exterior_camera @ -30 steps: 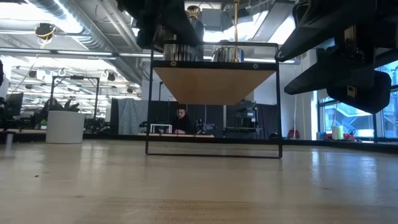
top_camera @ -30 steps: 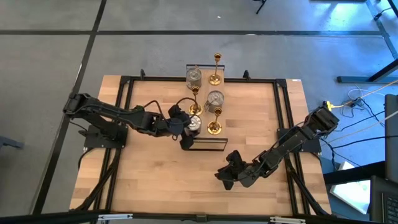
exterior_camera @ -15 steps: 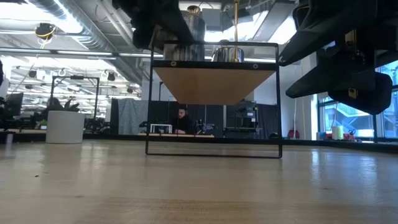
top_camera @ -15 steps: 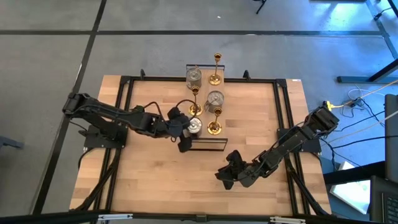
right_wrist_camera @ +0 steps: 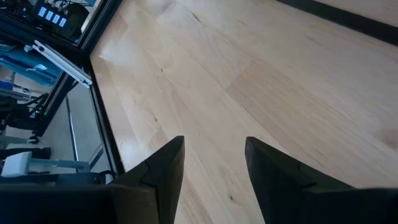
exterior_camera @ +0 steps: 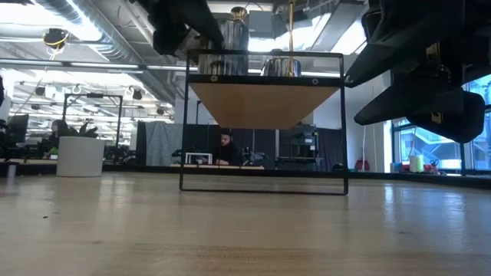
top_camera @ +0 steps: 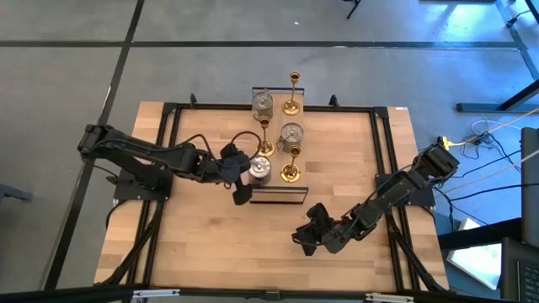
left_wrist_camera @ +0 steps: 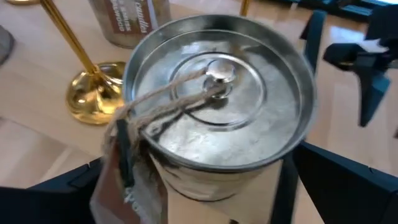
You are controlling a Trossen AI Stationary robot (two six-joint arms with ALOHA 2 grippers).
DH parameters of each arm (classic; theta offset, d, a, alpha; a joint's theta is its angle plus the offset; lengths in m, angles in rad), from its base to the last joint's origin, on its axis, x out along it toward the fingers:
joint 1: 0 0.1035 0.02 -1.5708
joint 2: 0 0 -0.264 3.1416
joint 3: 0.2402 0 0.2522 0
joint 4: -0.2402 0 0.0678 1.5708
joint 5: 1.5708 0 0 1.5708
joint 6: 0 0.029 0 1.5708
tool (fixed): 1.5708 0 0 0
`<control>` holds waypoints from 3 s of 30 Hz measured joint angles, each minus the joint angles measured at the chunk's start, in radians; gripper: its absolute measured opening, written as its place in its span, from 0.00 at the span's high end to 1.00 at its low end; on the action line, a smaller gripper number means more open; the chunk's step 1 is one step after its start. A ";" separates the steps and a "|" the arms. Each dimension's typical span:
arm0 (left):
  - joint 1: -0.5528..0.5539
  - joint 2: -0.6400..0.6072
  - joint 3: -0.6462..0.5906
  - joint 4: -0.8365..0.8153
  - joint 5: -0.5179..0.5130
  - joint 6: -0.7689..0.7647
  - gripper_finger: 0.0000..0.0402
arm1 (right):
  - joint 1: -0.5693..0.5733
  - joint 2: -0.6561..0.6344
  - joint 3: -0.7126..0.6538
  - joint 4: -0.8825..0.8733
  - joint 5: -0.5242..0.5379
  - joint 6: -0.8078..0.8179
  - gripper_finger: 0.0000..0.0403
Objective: Pick & Place candle stick holders
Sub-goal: Put the silver scented candle on the shelf
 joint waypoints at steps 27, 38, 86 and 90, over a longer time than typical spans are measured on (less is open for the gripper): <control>-0.073 -0.139 0.000 -0.531 0.683 -0.148 0.00 | -0.004 0.000 0.000 0.017 -0.012 0.000 0.57; -0.284 -0.139 0.000 -0.305 0.391 -0.419 0.00 | -0.005 -0.004 0.000 0.246 -0.230 -0.038 0.57; -0.247 0.089 0.000 0.465 -0.518 -0.691 0.00 | 0.148 -0.683 0.118 -0.407 -0.185 -1.033 0.70; -0.232 0.088 0.000 0.496 -0.492 -0.666 0.00 | 0.148 -0.779 0.037 -0.385 -0.227 -1.033 0.73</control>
